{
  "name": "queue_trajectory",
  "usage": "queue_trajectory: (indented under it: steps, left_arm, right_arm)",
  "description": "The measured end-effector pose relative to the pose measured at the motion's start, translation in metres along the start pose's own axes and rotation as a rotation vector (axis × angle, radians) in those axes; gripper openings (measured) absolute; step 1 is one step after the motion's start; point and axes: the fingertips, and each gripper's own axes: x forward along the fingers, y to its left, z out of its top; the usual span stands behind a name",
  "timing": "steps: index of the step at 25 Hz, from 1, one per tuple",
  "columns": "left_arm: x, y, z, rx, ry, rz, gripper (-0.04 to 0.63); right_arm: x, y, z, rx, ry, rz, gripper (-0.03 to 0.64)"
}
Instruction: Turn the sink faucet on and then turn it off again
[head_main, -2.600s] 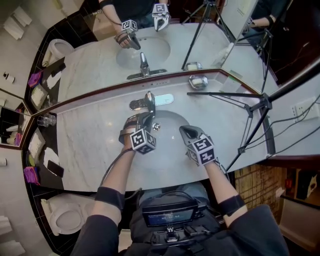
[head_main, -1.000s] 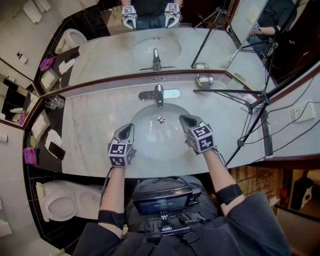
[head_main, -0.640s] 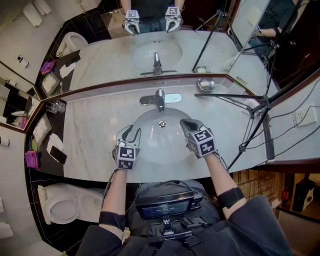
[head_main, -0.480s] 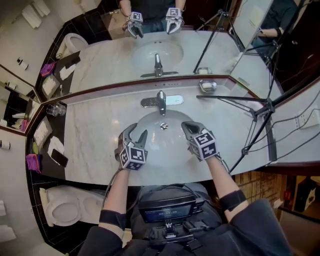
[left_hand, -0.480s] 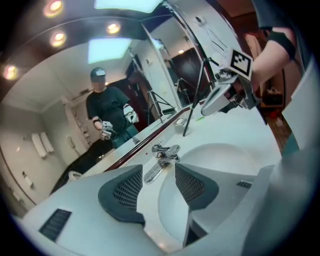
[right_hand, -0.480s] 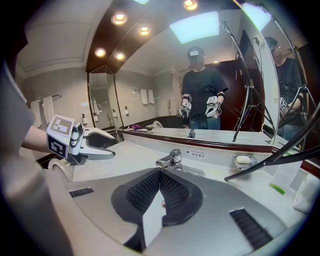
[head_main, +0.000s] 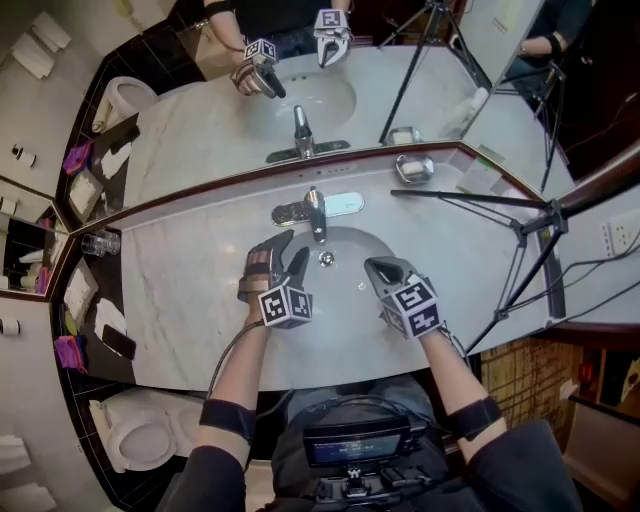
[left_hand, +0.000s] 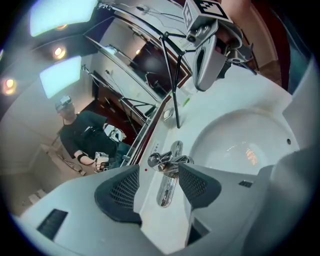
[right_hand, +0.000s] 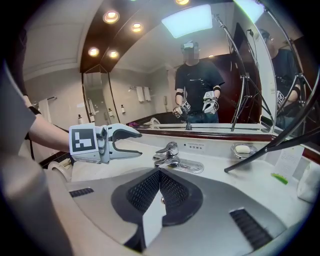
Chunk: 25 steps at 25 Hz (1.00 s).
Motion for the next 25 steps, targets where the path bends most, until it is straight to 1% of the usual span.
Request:
queue_trajectory:
  steps: [4, 13, 18, 22, 25]
  left_arm:
    - [0.028, -0.006, 0.000, 0.023, -0.007, -0.039, 0.250]
    - [0.069, -0.011, 0.001, 0.071, -0.019, -0.080, 0.249]
    - [0.083, -0.011, 0.008, 0.053, -0.032, -0.073, 0.247]
    - [0.093, -0.009, 0.011, 0.036, -0.022, -0.061, 0.242]
    - [0.100, -0.005, 0.013, 0.015, -0.012, -0.041, 0.190]
  right_arm:
    - [0.001, -0.005, -0.011, 0.023, 0.022, -0.009, 0.018]
    - [-0.004, -0.028, -0.037, 0.073, 0.046, -0.041, 0.018]
    - [-0.003, -0.033, -0.046, 0.093, 0.055, -0.048, 0.018]
    - [-0.004, -0.039, -0.047, 0.103, 0.055, -0.052, 0.018]
    - [-0.004, -0.045, -0.048, 0.109, 0.053, -0.057, 0.018]
